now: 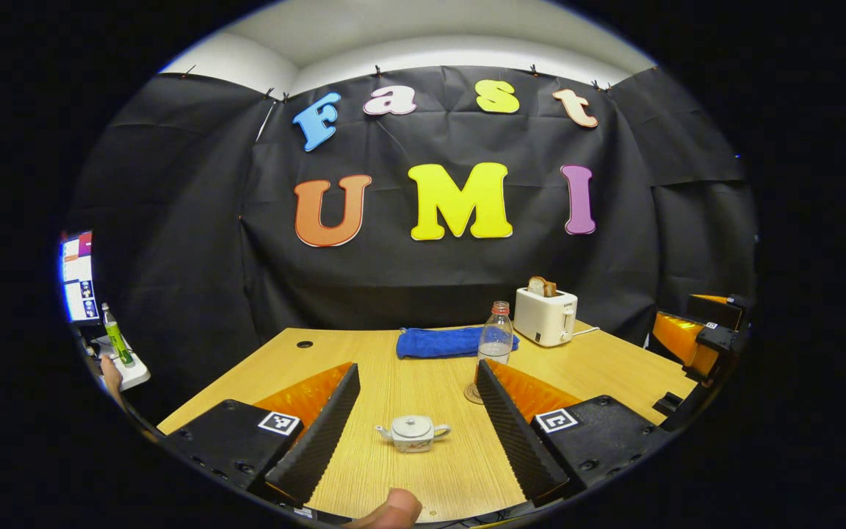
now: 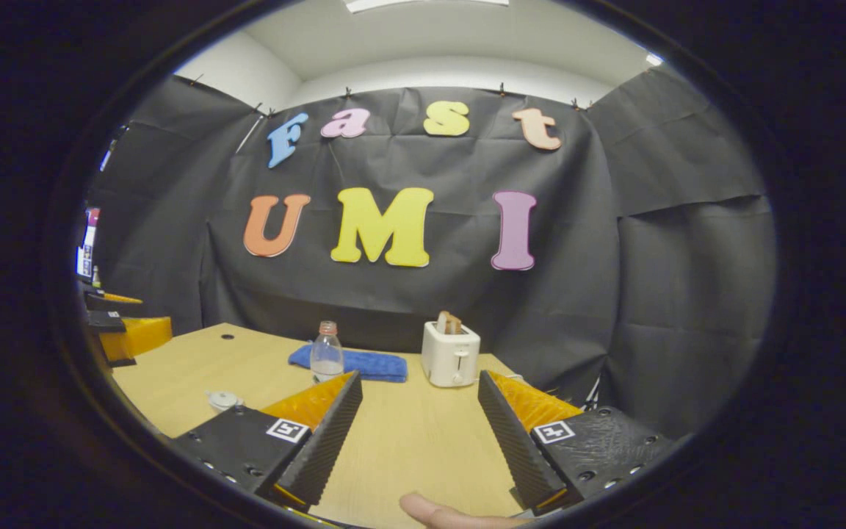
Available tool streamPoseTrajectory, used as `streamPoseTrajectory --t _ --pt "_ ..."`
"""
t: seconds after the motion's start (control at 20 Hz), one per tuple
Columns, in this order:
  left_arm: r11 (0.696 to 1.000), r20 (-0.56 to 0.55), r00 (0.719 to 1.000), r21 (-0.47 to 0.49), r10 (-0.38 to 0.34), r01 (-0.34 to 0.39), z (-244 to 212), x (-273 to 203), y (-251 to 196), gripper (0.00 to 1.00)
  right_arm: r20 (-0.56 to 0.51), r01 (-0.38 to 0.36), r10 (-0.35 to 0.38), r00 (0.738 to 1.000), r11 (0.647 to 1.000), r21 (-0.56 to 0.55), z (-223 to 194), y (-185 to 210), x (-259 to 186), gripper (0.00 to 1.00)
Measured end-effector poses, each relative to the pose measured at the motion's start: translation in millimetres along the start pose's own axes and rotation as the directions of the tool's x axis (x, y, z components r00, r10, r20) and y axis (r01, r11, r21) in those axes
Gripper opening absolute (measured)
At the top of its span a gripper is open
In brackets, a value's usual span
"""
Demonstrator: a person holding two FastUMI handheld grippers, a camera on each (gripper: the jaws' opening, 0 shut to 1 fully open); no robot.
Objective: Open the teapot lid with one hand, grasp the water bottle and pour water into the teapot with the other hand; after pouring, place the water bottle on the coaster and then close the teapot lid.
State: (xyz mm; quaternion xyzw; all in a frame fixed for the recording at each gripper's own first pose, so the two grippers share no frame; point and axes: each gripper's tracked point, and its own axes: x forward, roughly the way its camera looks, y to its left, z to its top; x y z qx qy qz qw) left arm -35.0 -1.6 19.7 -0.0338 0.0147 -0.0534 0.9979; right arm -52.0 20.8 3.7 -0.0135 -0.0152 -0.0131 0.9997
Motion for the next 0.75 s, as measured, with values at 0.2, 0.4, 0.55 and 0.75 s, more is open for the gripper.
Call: streamPoseTrajectory --t 0.2,0.4,0.55,0.75 --pt "0.999 -0.002 0.999 -0.031 0.033 -0.033 -0.4 0.7 10.5 1.0 0.004 -0.055 0.055 0.998 0.998 -0.016 -0.8 17.3 0.1 0.98" --pt "0.998 0.005 0.999 -0.031 0.051 -0.05 2.1 1.3 17.1 1.0 0.024 -0.082 0.083 0.996 0.996 -0.039 -0.5 29.5 -0.6 0.95" --pt "0.998 -0.005 0.998 -0.033 0.056 -0.056 -1.1 3.9 20.3 1.0 0.066 -0.087 0.087 0.994 0.996 -0.001 7.7 31.7 -1.4 0.95" --pt "0.997 -0.013 0.997 -0.025 0.071 -0.071 -4.7 7.4 23.4 1.0 0.081 -0.091 0.09 0.993 0.996 0.017 7.5 29.3 1.5 0.95"
